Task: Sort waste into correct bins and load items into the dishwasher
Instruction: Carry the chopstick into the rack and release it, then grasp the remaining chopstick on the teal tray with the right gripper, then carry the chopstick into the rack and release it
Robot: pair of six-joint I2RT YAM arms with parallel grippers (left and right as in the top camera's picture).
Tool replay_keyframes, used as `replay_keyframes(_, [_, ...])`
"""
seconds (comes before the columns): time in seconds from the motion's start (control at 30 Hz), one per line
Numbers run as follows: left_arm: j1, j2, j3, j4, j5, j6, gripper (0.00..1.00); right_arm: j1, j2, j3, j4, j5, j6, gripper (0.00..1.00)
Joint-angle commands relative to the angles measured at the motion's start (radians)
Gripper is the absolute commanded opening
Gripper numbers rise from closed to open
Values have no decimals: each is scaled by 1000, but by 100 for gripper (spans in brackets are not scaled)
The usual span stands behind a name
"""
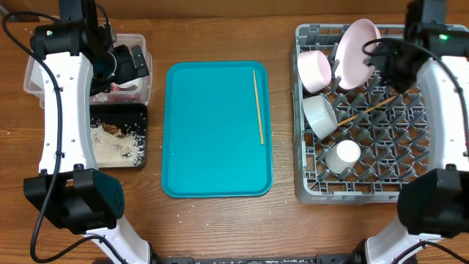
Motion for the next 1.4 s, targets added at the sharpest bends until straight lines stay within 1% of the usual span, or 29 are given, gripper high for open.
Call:
replay_keyframes(0.0, [4,-22,14,2,3,12,100,163,-45,31,6,-87,-56,68])
replay_keyframes(0.07, [4,-22,14,2,3,12,100,256,-40,17,34,-71,-65,66])
replay_keyframes(0.1, [4,-22,14,2,3,12,100,348,-32,-13,77,-2,-65,66])
replay_keyframes(0.13, [4,-22,14,2,3,12,100,398,-24,-35,102,54,-65,64])
replay_keyframes(0.2, [4,-22,14,2,3,12,100,474,-1,-80,145,123,-67,61])
replay_keyframes(0.27, [4,-22,14,2,3,12,100,524,30,-120,192,124,-99,58])
replay_keyframes(0.33, [4,-22,14,2,3,12,100,566,85,-163,248,124,-114,53])
replay_keyframes(0.5, [4,-22,14,2,3,12,100,589,217,-185,312,130,-104,50])
replay_keyframes(0.63, [4,-22,14,2,3,12,100,589,314,-185,367,87,-111,48])
replay_keyframes(0.77, [4,-22,14,2,3,12,100,589,366,-185,396,72,-110,47])
replay_keyframes(0.9, [4,-22,14,2,3,12,100,589,420,-186,400,33,-110,42])
replay_keyframes(1.0, [4,-22,14,2,3,12,100,589,434,-187,399,20,-109,32])
replay_keyframes(1.07, [4,-22,14,2,3,12,100,590,434,-187,400,21,-109,19])
replay_keyframes(1.1, [4,-22,14,2,3,12,100,590,434,-187,400,21,-106,9])
replay_keyframes(1.13, [4,-22,14,2,3,12,100,590,434,-187,400,21,-101,5])
replay_keyframes(1.2, [4,-22,14,2,3,12,100,590,431,-185,394,27,-92,4])
replay_keyframes(1.37, [4,-22,14,2,3,12,100,587,363,-121,296,77,-87,4])
